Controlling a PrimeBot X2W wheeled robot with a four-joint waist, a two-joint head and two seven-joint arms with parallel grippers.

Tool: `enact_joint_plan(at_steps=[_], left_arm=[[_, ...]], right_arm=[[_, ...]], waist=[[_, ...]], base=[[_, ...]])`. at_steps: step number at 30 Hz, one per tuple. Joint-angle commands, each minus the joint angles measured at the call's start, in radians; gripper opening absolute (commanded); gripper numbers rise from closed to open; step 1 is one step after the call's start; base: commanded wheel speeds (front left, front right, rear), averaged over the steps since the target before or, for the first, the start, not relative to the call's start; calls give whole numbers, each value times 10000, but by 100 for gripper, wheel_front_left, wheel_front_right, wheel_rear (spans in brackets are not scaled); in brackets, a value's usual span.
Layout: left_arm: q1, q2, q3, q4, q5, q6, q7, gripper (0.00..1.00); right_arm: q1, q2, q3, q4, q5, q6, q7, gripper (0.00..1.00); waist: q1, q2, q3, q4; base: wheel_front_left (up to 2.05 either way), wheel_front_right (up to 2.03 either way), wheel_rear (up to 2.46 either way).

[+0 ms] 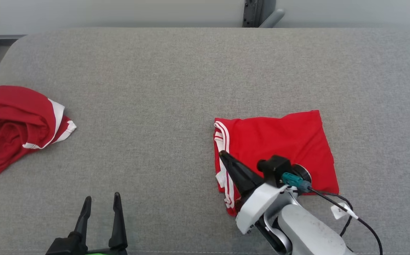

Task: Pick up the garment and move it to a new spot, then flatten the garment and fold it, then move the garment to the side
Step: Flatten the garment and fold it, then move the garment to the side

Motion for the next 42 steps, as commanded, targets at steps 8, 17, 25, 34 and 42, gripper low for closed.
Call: enact_joint_plan(at_steps=[8,17,25,34,42], left_arm=[[723,17,806,-428,448,-9,-28,100],[1170,15,1161,-177,584,-376,-29,100],[1391,20,1312,107,504,-551,-29,100],[1290,18,1280,16,696,-643,-28,100],[922,20,1148,-107,608,-508,-29,100]], right_arm=[[2487,-820,-3147,-2989,-1973,-4,-32,100],[4373,-1203,-5929,-3754,-2743,-7,-34,100],[5128,-753,-6949,-3514,-2622,-4,-34,100],[4975,-653,-7137,-3701,-2950,-4,-35,100],[3173,-1774,-5652,-3148,-869,-4,1524,100]], waist=[[0,0,-1090,-1189],[0,0,-1560,-1737],[0,0,-1658,-1632],[0,0,-1546,-1291],[0,0,-802,-986]], base=[[0,0,0],[0,0,0],[0,0,0],[0,0,0],[0,0,0]])
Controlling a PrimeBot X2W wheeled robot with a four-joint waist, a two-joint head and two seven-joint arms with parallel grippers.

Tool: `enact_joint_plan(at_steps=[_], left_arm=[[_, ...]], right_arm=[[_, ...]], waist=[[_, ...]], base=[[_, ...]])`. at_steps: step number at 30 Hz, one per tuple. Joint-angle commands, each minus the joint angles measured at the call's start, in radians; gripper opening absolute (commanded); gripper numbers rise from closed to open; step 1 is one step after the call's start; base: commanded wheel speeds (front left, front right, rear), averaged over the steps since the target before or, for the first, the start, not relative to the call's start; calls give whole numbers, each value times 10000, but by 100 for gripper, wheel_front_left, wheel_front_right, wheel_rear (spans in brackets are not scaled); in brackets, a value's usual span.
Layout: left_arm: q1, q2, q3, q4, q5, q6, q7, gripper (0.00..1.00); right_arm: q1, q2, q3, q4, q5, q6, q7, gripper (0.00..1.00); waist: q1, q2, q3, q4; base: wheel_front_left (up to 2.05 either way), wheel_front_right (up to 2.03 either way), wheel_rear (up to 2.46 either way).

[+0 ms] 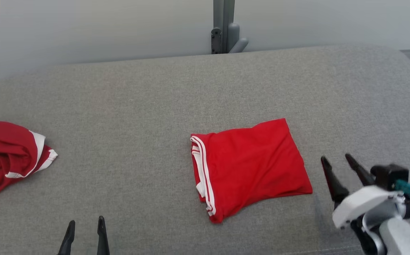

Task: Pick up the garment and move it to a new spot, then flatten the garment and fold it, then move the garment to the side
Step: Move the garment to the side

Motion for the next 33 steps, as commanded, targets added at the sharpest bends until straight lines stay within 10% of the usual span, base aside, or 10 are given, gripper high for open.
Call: enact_joint_plan(at_steps=[1,8,18,19,20,33], left_arm=[[-302,25,-30,44,-90,134,-28,100],[-965,27,-416,262,-176,186,-28,100],[-1407,24,-586,299,-174,324,-29,100],[-1402,24,-552,282,-244,350,-28,100],[-1400,24,-528,261,-269,360,-29,100],[-2116,31,-47,-429,364,102,-17,100]], right_arm=[[-885,-455,110,-84,717,-11,756,100],[-2766,-986,439,811,2234,-3,3837,100],[-3410,-722,1053,2425,3026,-3,4681,100],[-3472,-726,1175,2508,3028,-3,4605,75],[-3566,-726,1178,2565,3047,-3,4453,0],[-5299,-2299,466,2570,3510,-9,4206,0]], waist=[[0,-1,595,189],[0,-1,1646,735],[0,-1,1943,1374],[0,-1,1948,1380],[0,-1,1967,1366],[0,-1,3440,-909]], base=[[0,0,0],[0,0,0],[0,0,0],[0,0,0],[0,0,0],[0,0,0]])
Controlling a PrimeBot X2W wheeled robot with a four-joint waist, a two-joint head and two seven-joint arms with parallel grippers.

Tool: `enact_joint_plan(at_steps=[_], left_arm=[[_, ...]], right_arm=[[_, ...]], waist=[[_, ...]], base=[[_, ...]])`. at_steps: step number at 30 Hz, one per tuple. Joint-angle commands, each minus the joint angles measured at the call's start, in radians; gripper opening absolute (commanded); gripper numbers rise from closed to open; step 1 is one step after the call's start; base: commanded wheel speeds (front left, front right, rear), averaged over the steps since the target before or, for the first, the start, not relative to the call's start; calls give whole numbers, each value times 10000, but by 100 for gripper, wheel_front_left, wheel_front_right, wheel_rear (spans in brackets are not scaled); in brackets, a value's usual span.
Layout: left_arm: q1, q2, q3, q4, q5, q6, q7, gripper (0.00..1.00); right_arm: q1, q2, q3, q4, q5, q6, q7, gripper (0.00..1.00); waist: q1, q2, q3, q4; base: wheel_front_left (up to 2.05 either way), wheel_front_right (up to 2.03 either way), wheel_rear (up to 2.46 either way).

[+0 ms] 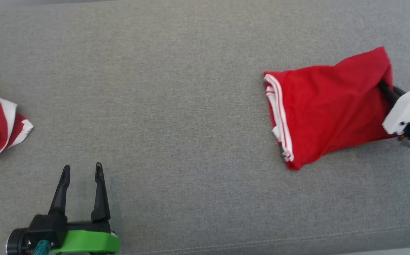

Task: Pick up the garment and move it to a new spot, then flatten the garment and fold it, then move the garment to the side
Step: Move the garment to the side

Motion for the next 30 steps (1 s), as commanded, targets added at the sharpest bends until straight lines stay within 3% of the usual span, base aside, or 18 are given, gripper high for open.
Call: enact_joint_plan(at_steps=[1,6,9,16,17,18,25,26,30], left_arm=[[-283,39,49,-21,217,-109,2,100],[-846,231,263,-38,709,-360,2,100],[-1101,393,242,43,1026,-469,2,100],[-1484,523,283,-25,1290,-521,2,100],[-1467,568,290,-36,1333,-539,0,100],[-1466,588,347,-67,1352,-528,2,100],[-1315,492,793,-439,1227,-330,0,100],[-1072,419,880,-458,1149,-298,2,100],[-633,258,868,-347,1028,-304,2,100]], right_arm=[[-271,-223,-247,108,-97,-15,-71,0],[-1117,-1066,-1190,750,-709,-13,-366,0],[-1705,-1697,-1471,1160,-1722,-16,-831,0],[-3281,-2058,-2472,2802,-3628,-16,-1245,3],[-3475,-2078,-2568,2966,-3903,-16,-1310,93],[-3640,-2087,-2654,3092,-4219,-15,-1366,100],[-3786,-1766,-3277,2937,-5546,-16,-3184,100],[-3386,-1415,-3209,2597,-5544,-16,-3889,100],[-2024,-896,-2929,1415,-5404,-16,-4779,100]], waist=[[0,-1,1208,-1228],[0,-1,1888,-1544],[0,-1,2249,-1420],[0,-1,2679,-693],[0,-1,2688,-612],[0,-1,2672,-532],[0,-1,2041,-355],[0,-1,1506,-398],[0,-1,336,-498]], base=[[0,0,0],[0,0,0],[0,0,0],[0,0,0],[0,0,0],[0,0,0],[0,0,0],[0,0,0],[0,0,0]])
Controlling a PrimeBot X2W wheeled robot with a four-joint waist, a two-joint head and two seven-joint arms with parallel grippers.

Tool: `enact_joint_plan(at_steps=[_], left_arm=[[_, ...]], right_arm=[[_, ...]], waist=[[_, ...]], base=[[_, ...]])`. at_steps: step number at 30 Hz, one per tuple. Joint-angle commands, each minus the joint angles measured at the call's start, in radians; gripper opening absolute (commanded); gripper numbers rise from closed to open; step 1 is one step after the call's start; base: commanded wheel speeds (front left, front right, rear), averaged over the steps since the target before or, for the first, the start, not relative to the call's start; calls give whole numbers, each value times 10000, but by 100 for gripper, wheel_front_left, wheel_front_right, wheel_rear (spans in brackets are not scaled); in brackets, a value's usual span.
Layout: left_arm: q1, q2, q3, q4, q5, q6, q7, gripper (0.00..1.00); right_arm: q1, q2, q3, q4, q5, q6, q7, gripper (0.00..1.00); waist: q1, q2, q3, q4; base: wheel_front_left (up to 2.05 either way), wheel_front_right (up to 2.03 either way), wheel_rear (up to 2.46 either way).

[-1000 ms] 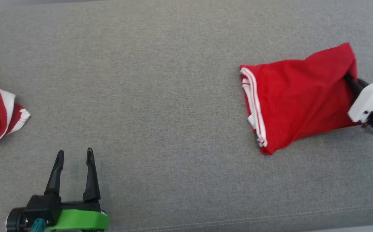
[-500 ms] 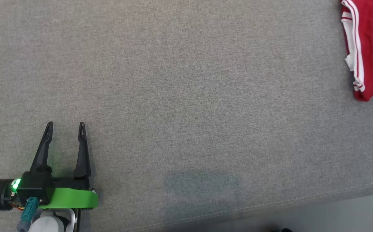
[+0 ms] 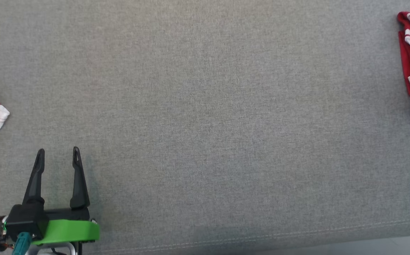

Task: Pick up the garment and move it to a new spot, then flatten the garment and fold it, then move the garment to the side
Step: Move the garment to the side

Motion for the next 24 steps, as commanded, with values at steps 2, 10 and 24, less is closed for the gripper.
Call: enact_joint_plan(at_steps=[2,10,24], left_arm=[[274,-61,39,60,-137,84,2,100],[1297,-207,220,213,-587,425,2,100],[1821,-207,-380,1370,-964,545,0,100]], right_arm=[[747,178,65,-578,137,-18,-157,100],[4349,1794,418,-3771,-513,-18,-607,100],[8072,4104,577,-5333,-1171,-17,-675,100]], waist=[[-1,-1,-1818,-365],[-1,-1,-3332,-862],[-1,-1,-4279,-388]], base=[[0,0,0],[0,0,0],[0,0,0]])
